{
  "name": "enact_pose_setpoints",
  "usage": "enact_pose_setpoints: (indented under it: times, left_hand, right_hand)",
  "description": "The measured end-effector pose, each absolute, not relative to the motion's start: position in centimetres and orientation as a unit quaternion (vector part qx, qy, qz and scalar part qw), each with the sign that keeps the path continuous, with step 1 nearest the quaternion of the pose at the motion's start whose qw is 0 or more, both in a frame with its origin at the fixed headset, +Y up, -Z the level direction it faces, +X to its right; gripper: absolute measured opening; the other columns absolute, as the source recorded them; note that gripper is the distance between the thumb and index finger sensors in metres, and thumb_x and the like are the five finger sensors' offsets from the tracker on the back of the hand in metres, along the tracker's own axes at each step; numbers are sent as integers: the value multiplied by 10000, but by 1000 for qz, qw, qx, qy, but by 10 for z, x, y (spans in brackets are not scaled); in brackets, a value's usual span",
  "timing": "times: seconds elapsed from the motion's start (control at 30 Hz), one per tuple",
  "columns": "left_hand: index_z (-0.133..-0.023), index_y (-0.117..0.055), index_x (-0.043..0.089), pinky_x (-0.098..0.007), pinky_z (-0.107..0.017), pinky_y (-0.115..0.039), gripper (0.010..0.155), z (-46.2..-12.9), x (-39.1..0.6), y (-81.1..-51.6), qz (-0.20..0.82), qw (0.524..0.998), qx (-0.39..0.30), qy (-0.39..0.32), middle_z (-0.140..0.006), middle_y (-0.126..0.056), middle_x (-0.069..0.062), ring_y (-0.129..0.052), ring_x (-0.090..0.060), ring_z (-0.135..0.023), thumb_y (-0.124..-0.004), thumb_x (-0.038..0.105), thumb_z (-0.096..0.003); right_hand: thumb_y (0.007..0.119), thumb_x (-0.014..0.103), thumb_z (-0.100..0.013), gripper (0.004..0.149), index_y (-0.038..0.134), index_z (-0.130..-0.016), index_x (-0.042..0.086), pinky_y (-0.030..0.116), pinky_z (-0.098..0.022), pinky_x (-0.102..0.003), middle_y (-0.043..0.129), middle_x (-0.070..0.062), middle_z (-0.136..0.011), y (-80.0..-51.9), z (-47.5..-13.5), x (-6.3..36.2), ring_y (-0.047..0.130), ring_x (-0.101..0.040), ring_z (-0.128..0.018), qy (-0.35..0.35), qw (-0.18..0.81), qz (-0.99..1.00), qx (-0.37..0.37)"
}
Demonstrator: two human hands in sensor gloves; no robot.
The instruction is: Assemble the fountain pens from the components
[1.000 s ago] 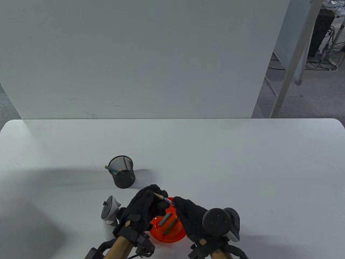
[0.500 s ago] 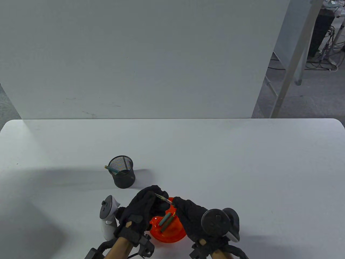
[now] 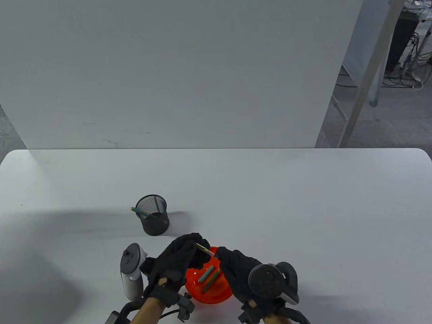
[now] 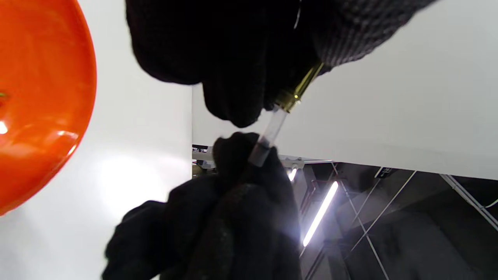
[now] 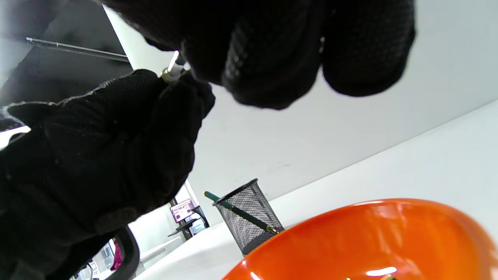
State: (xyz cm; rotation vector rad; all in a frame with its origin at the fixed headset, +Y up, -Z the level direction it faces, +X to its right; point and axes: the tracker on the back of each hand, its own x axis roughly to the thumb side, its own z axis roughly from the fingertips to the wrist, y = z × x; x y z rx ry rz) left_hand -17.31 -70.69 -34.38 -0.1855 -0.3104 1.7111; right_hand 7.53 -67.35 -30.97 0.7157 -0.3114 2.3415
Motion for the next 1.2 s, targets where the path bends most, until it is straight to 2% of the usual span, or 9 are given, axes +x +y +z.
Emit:
enact_pose_setpoints:
  times: [0.23, 0.33, 0.6, 0.67, 0.77, 0.87, 1.0, 1.07, 1.2]
  left_hand:
    - [-949, -791, 339, -416, -527, -880, 394, -344, -170, -713, 762, 626, -103, -128, -919, -916, -55, -1042, -195, -715, -735, 437, -572]
    - [-946, -793, 336, -424, -531, -875, 391, -342, -168, -714, 781, 599, -117, -129, -923, -912, -65, -1038, -203, -720, -742, 425, -569]
    - [-915, -856, 311, -455, -469, -874, 387, -346, -171, -709, 765, 627, -104, -109, -863, -959, -105, -1060, -245, -645, -790, 413, -547]
    - [-897, -871, 344, -429, -455, -886, 377, -347, -177, -706, 748, 651, -84, -98, -841, -977, -77, -1070, -208, -614, -802, 433, -537]
    - [-899, -866, 354, -436, -460, -874, 372, -348, -186, -706, 775, 622, -74, -83, -838, -968, -84, -1056, -208, -598, -812, 423, -537]
    - [-905, -849, 343, -433, -452, -874, 378, -351, -199, -705, 793, 603, -55, -71, -813, -973, -78, -1057, -197, -573, -811, 417, -536]
    - [-913, -825, 320, -423, -452, -880, 389, -353, -210, -703, 794, 604, -23, -57, -824, -971, -70, -1063, -186, -589, -809, 411, -536]
    - [-912, -820, 308, -424, -454, -879, 389, -353, -212, -704, 801, 596, -24, -55, -833, -966, -69, -1062, -190, -596, -809, 406, -536]
    - [-918, -800, 302, -419, -465, -875, 393, -353, -212, -701, 810, 583, -21, -63, -849, -952, -59, -1055, -183, -613, -803, 408, -540]
  right_hand:
    - [586, 344, -599, 452, 678, -988, 134, 820, -483, -510, 850, -39, -642, -674, -311, 76, 937, -186, -429, -111, 350, 891, 266]
    - [585, 339, -598, 448, 682, -985, 135, 824, -485, -504, 849, -37, -644, -675, -311, 77, 938, -180, -433, -105, 370, 883, 268]
    - [585, 374, -604, 453, 691, -988, 158, 816, -493, -514, 860, -32, -640, -677, -315, 82, 942, -191, -444, -92, 378, 883, 261]
    - [588, 410, -601, 501, 662, -1015, 138, 811, -497, -520, 859, -45, -665, -678, -316, 85, 944, -207, -462, -98, 373, 888, 251]
    - [590, 459, -594, 597, 577, -1068, 96, 805, -504, -524, 843, -60, -713, -680, -317, 92, 938, -216, -488, -111, 382, 890, 224]
    - [602, 451, -594, 588, 588, -1060, 93, 804, -502, -525, 846, -70, -729, -686, -322, 96, 936, -222, -491, -99, 391, 893, 200]
    - [645, 435, -595, 524, 667, -1022, 132, 792, -514, -538, 860, -72, -749, -696, -325, 93, 925, -243, -543, -73, 354, 912, 193]
    - [680, 422, -590, 498, 691, -1010, 155, 740, -563, -579, 853, -78, -787, -698, -325, 89, 885, -283, -635, -72, 322, 924, 193]
    - [751, 411, -577, 451, 746, -986, 221, 644, -633, -651, 828, -69, -881, -693, -326, 75, 811, -327, -773, -65, 186, 956, 216]
